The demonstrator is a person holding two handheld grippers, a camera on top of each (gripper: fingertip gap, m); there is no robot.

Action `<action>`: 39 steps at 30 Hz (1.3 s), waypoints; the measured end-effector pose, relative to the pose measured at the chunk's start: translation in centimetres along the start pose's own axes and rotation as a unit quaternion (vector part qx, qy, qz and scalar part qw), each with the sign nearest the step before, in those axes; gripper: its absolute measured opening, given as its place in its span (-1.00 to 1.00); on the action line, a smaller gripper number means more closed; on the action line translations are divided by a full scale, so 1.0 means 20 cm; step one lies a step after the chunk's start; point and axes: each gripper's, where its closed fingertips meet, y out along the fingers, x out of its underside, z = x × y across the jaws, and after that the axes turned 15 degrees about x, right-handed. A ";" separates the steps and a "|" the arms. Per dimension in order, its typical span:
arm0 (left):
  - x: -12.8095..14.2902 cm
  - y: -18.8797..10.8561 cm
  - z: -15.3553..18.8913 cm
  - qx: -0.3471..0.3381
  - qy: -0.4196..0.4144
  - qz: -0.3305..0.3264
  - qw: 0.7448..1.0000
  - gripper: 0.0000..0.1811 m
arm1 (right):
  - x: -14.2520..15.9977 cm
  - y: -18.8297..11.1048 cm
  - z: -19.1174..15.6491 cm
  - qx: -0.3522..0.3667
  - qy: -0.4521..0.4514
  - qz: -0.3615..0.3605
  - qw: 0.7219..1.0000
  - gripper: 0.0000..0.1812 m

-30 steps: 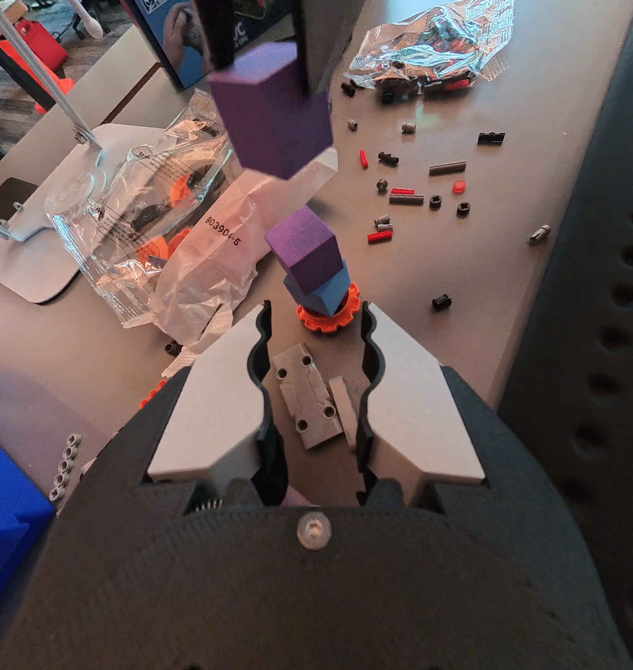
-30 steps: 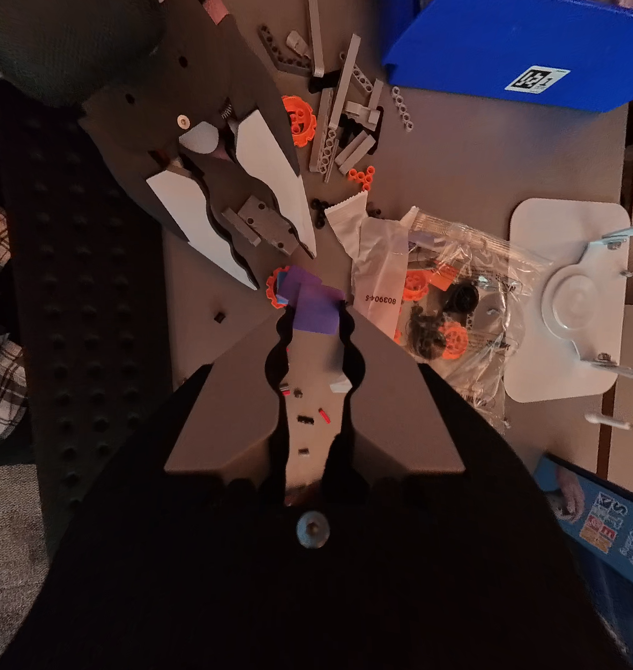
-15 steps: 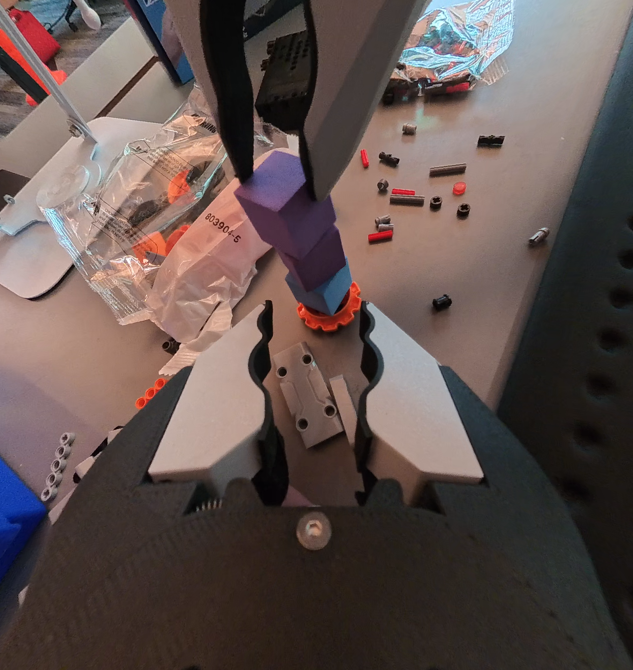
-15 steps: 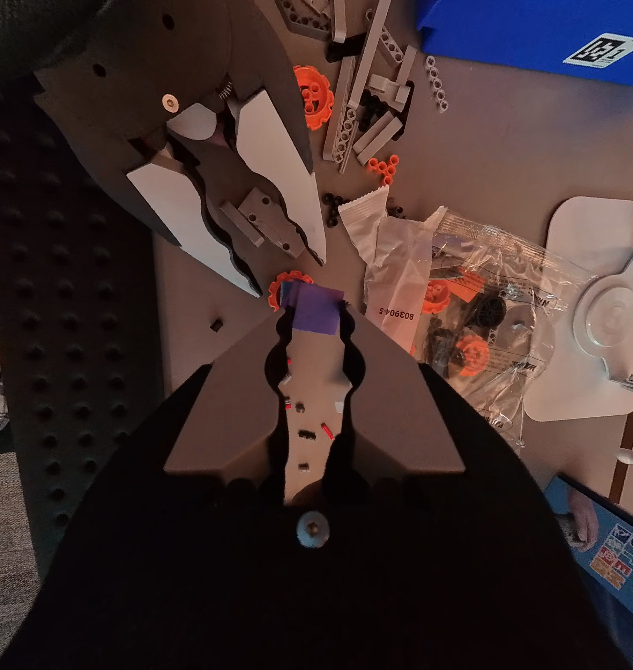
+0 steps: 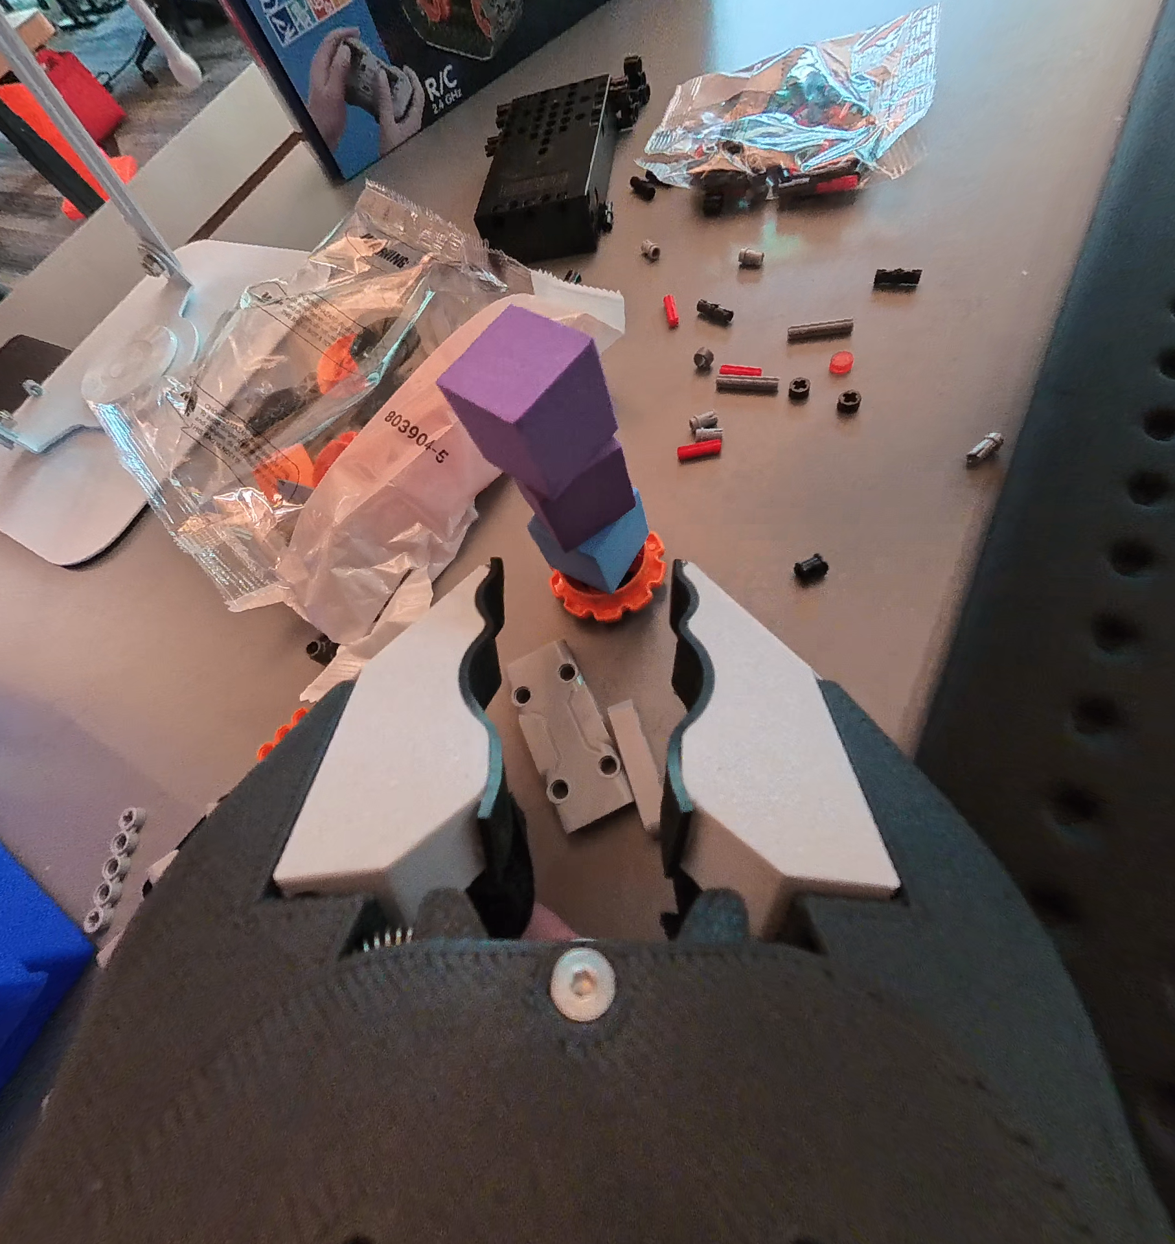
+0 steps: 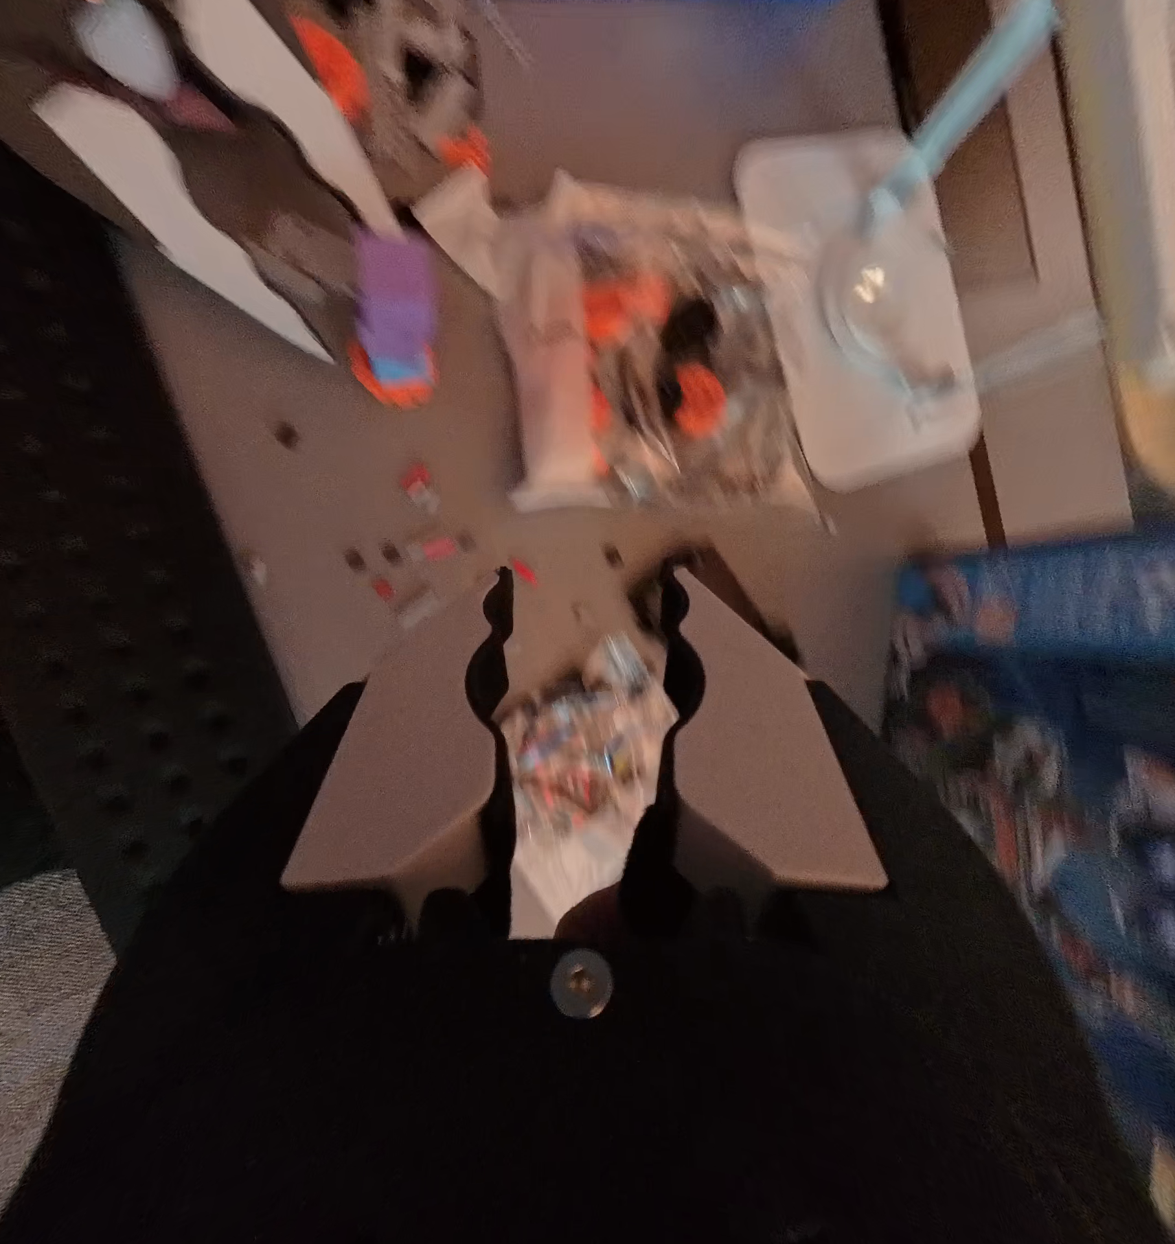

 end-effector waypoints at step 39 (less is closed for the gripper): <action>0.02 0.00 -0.02 -0.002 -0.007 -0.005 1.000 -0.45 | 0.62 -0.28 0.26 0.055 0.003 0.014 0.998 -0.67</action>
